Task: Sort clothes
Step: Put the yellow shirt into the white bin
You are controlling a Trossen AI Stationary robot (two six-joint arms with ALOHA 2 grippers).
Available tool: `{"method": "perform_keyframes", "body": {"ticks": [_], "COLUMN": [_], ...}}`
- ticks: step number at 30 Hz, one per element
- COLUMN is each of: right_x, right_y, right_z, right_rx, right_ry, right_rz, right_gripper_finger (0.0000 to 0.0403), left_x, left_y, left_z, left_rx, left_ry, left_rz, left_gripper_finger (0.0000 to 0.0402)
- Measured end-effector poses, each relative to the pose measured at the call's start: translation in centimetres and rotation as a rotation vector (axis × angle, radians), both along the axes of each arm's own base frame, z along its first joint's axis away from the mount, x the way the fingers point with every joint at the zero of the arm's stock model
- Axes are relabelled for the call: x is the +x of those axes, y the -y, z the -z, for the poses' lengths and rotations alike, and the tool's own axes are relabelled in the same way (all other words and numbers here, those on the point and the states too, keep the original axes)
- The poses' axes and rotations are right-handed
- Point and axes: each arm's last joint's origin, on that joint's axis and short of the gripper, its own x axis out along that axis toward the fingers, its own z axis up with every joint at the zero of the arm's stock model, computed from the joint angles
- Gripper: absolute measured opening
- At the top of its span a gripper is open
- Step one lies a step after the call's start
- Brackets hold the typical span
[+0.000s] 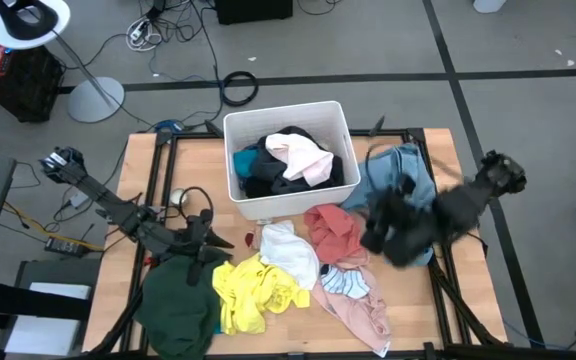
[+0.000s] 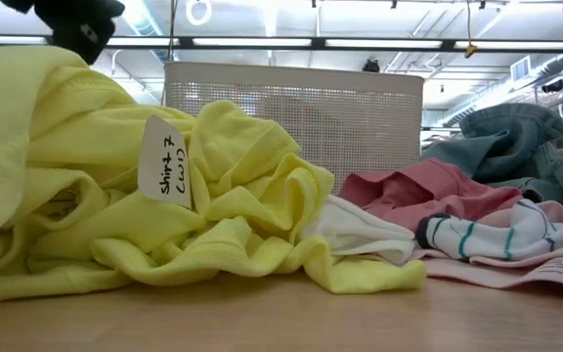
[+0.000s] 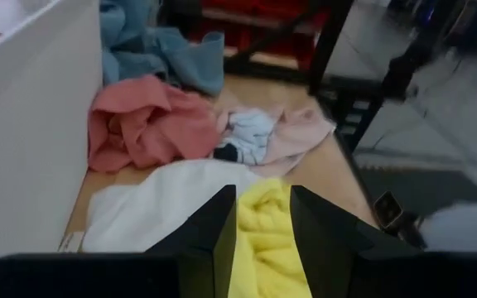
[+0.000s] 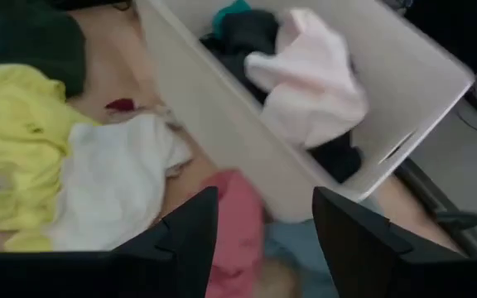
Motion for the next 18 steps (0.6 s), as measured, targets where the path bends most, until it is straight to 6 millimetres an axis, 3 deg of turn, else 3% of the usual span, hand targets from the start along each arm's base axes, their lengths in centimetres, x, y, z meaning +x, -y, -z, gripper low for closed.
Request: {"method": "perform_keyframes", "body": {"ticks": [5, 10, 14, 18], "right_x": [-0.9, -1.7, -2.0, -2.1], "right_y": [-3.2, -4.6, -5.1, -5.4], "right_z": [5.7, 10.4, 12.8, 13.8], "right_rx": [0.015, 0.074, 0.114, 0.129], "right_ry": [0.028, 0.076, 0.113, 0.125], "right_rz": [0.051, 0.106, 0.127, 0.12], "right_gripper_finger": [0.0196, 0.0196, 0.0196, 0.0196], "left_x": [1.7, 4.0, 5.6, 6.8], "left_y": [1.4, 3.1, 4.3, 4.5], "left_z": [-1.8, -3.2, -2.6, -1.6], "left_rx": [0.103, 0.161, 0.161, 0.13], "left_ry": [-0.154, -0.249, -0.25, -0.282], "left_rz": [0.007, 0.022, 0.024, 0.018], "left_gripper_finger": [0.0121, 0.0121, 0.0121, 0.0126]}}
